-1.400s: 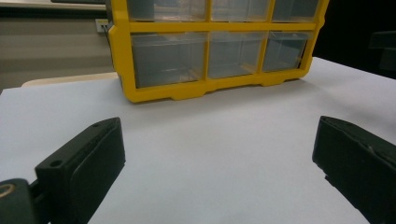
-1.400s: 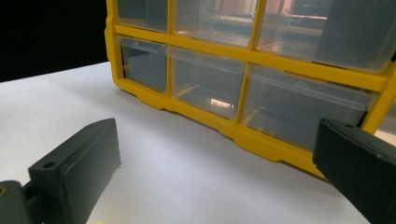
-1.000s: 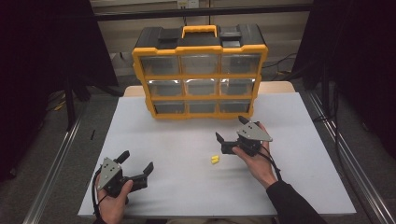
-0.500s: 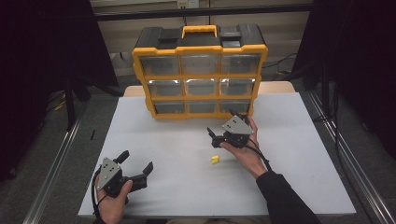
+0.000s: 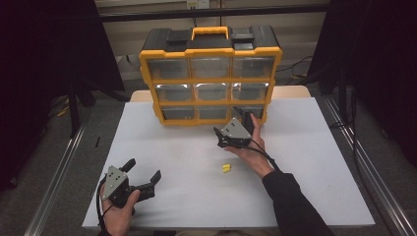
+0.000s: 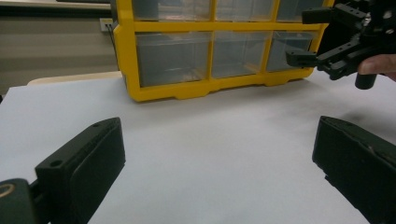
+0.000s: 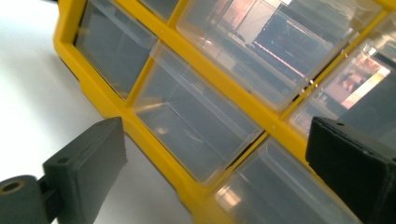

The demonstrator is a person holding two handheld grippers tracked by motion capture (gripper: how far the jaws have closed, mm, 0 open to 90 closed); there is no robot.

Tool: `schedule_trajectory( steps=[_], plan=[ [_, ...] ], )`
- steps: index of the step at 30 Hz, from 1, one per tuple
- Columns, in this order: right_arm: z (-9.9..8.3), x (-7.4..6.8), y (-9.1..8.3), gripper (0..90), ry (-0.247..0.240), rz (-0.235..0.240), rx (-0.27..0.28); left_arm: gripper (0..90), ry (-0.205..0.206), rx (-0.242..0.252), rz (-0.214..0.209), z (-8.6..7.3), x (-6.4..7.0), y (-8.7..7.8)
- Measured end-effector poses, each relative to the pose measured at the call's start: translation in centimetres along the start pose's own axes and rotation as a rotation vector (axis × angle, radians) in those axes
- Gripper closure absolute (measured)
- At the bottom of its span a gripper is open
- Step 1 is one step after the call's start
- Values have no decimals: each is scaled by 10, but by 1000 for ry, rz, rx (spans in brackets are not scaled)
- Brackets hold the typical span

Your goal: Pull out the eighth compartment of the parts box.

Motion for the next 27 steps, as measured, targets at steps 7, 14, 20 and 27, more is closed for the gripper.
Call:
schedule_trajectory(
  steps=[7,14,20,27],
  plan=[
    [1,5,14,112,-177,-45,-45,26,2,-2,1,0,0,0],
    [3,6,24,163,-418,-97,-91,26,8,-4,4,-1,0,0],
    [2,4,31,210,-601,-158,-128,25,10,-7,1,-1,1,0],
    [-4,0,35,336,-741,-170,-182,25,7,-6,2,-1,0,0]
  ],
)
Point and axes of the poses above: each handheld gripper's, and its own axes: y roughly forward along the jaws, z roughly out of its top, x roughly to its right, the point moved 7 cm from there along y, roughly forward along the jaws, and after that the axes turned 7 degrees about z, right-handed, at the moved point
